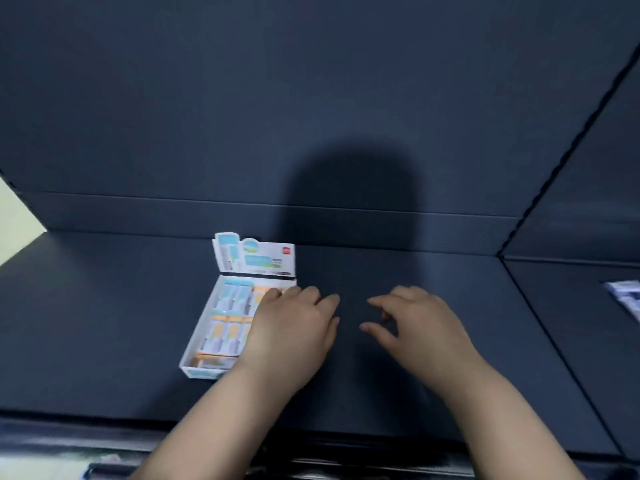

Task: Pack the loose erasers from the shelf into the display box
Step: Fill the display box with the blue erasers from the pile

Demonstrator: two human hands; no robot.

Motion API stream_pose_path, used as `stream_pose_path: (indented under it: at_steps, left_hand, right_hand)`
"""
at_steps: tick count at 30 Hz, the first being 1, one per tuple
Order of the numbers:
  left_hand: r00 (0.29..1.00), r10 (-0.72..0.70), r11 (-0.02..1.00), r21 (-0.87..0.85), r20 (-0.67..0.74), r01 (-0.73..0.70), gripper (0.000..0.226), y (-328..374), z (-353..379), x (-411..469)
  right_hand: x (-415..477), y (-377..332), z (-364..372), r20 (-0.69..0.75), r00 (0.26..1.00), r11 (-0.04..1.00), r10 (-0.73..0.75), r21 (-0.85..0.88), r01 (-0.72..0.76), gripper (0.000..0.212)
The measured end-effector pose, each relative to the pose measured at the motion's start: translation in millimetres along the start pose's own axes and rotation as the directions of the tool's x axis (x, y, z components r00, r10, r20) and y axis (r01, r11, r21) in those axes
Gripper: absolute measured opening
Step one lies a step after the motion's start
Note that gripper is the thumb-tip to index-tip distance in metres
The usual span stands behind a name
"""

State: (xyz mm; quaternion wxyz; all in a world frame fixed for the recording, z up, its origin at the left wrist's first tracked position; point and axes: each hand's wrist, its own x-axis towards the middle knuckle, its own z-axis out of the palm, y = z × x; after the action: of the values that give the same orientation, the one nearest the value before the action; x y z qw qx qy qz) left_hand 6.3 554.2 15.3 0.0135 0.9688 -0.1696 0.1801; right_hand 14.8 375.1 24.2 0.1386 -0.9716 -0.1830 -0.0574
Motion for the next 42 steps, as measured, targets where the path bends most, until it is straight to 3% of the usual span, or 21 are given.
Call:
stream_pose_path:
  at_steps: [9, 14, 17, 28, 33, 42]
  left_hand:
    - [0.982, -0.11, 0.991, 0.087, 0.153, 0.097, 0.041, 108.7, 9.5, -3.9]
    - [0.97, -0.091, 0.993, 0.093, 0.225, 0.072, 0.038, 134.4, 7.8, -14.1]
    - [0.958, -0.114, 0.992, 0.082, 0.262, 0.096, 0.043, 151.3, -2.3, -12.1]
    - [0.954, 0.12, 0.991, -0.087, 0.276, -0.099, 0.049, 217.6, 0.6, 6.0]
    - [0.944, 0.194, 0.978, -0.125, 0.267, -0.166, 0.051, 264.8, 2.6, 13.5]
    - [0.955, 0.165, 0.983, -0.116, 0.245, -0.141, 0.047, 371.3, 20.0, 50.2]
  right_hand:
    - [-58.1, 77.4, -20.1, 0.142, 0.988, 0.985, -0.055, -0.153, 0.076, 0.051]
    - [-85.6, 93.2, -24.7, 0.118, 0.992, 0.987, -0.038, -0.154, 0.056, 0.05]
    - [-101.6, 100.8, -29.2, 0.107, 0.994, 0.986, 0.023, -0.168, -0.005, 0.052]
    - [-175.7, 147.7, -54.3, -0.039, 0.946, 0.909, 0.322, -0.267, -0.32, 0.036]
    - [-210.1, 187.0, -66.9, -0.054, 0.906, 0.875, 0.419, -0.245, -0.419, 0.04]
    - [-241.0, 303.9, -104.6, -0.079, 0.907, 0.897, 0.414, -0.132, -0.421, 0.04]
